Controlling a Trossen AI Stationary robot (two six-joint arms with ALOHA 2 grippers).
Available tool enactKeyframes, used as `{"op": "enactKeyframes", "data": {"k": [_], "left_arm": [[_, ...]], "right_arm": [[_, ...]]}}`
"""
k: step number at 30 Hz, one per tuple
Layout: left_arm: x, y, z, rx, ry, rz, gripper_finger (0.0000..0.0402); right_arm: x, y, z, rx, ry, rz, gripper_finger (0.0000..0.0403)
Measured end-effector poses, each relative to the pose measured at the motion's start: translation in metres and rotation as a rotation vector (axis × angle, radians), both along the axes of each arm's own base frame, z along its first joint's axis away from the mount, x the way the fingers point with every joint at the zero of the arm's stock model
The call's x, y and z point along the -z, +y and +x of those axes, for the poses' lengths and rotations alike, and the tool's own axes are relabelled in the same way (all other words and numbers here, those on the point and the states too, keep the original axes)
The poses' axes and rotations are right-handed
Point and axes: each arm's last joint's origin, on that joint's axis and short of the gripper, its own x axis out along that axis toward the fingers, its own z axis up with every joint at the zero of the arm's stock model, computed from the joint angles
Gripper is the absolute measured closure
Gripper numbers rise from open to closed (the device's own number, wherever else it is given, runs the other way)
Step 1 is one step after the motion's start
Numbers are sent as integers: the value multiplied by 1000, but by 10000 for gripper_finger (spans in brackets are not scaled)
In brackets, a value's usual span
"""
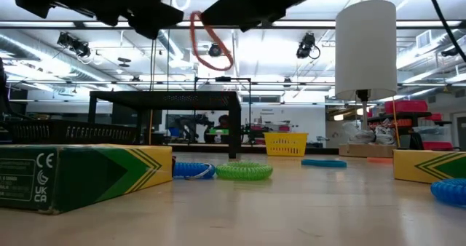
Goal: Pick & Place Office Desk Supplies
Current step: Put the left orange rubber band into the black bin
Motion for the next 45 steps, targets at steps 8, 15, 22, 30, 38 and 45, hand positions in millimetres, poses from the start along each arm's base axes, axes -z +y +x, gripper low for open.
{"op": "enactKeyframes", "data": {"k": [8,15,22,30,38,45], "left_arm": [[14,-1,11,0,26,-19,147],[22,4,24,-22,-15,-33,147],[21,5,25,-3,-26,-43,148],[20,6,25,-25,-37,-22,203],[22,11,25,-181,-29,36,386],[14,16,7,-263,67,50,397]], "right_arm": [[-6,0,3,-14,-66,14,403],[-7,1,4,-27,-79,24,403],[-9,1,4,-35,-98,31,403],[-10,1,5,-40,-112,25,403],[-11,1,5,-25,-118,15,402],[-10,-1,5,13,-107,31,364]]}}
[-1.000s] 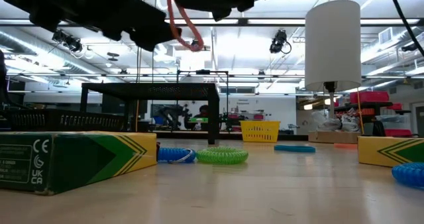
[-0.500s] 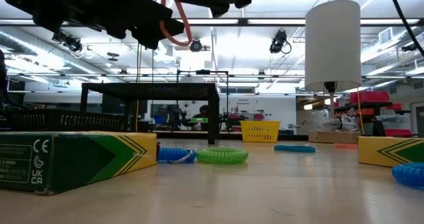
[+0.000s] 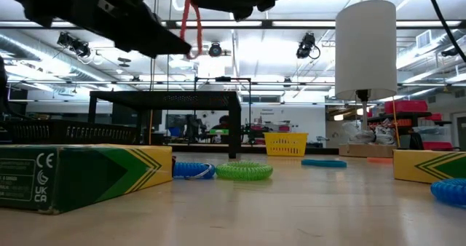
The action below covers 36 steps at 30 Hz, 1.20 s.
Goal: Pick & Place Office Desk Supplies
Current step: Put the left orange rubber band into the black bin
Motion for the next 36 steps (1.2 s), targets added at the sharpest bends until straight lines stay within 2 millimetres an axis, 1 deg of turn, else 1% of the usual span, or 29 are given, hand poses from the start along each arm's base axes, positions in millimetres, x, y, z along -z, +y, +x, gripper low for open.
{"op": "enactKeyframes", "data": {"k": [2,6,10,13,17,24,27,31,36], "left_arm": [[-7,0,-10,-20,15,-21,397],[-18,2,-34,-92,56,-78,398],[-20,7,-54,-166,119,-151,399],[-19,13,-65,-243,213,-207,399],[-19,17,-74,-363,356,-243,400],[-23,20,-80,-527,524,-255,400],[-18,23,-83,-626,600,-250,400],[-8,27,-80,-722,668,-253,400],[2,29,-73,-775,731,-246,392]], "right_arm": [[1,-2,0,17,23,8,344],[8,-12,-2,64,113,31,291],[16,-23,-5,116,208,49,241],[21,-30,-7,145,278,51,222],[29,-38,-10,174,359,43,219],[41,-46,-17,201,487,21,231],[48,-50,-18,221,540,21,231],[56,-52,-20,250,591,-6,231],[62,-52,-19,251,612,-14,231]]}}
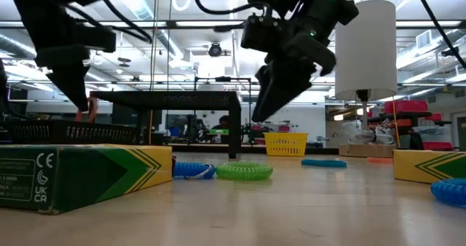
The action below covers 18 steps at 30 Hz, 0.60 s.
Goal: Pick & Place Office Desk Supplies
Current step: Put the left orange rubber band into the black bin, then put the blue rubber band into the black bin
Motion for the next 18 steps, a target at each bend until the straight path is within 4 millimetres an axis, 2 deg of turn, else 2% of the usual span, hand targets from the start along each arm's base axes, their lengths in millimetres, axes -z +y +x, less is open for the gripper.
{"op": "enactKeyframes", "data": {"k": [9,18], "left_arm": [[4,-1,0,-14,43,-21,318],[4,-1,1,-7,45,-34,182]], "right_arm": [[3,0,-1,-11,22,-11,231],[4,0,-3,-31,42,-23,231]]}}
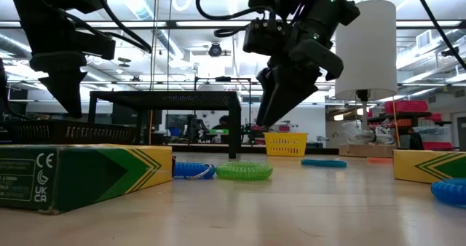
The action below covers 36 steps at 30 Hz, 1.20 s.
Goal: Pick & Place Office Desk Supplies
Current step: Put the blue rubber band into the black bin
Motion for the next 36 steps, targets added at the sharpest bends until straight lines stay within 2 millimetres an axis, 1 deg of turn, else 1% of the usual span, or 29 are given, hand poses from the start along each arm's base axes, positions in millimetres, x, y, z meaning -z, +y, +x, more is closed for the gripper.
{"op": "enactKeyframes", "data": {"k": [3,6,9,12,15,17,19,23,27,31,36], "left_arm": [[-6,-2,5,17,-54,34,139],[-17,-11,20,105,-216,112,112],[-31,-28,37,252,-412,230,104],[-46,-44,48,384,-566,309,103],[-58,-57,56,483,-697,350,103],[-60,-63,57,541,-758,372,103],[-59,-65,59,589,-816,380,103],[-50,-65,60,659,-897,389,103],[-34,-59,63,697,-995,381,103],[-17,-49,67,733,-1040,377,103],[-1,-34,72,737,-1023,371,103]], "right_arm": [[0,0,0,-1,0,0,231],[0,0,0,-11,2,-6,231],[1,0,-1,-12,14,-8,231],[2,0,-3,-3,40,-6,231],[4,-1,-8,4,88,-8,227],[5,-1,-11,-1,123,-15,219],[6,-1,-12,-11,139,-21,207],[6,-1,-13,-7,151,-21,180],[8,-2,-20,48,221,-25,162],[10,-4,-27,106,294,-40,158],[11,-5,-33,141,353,-38,158]]}}
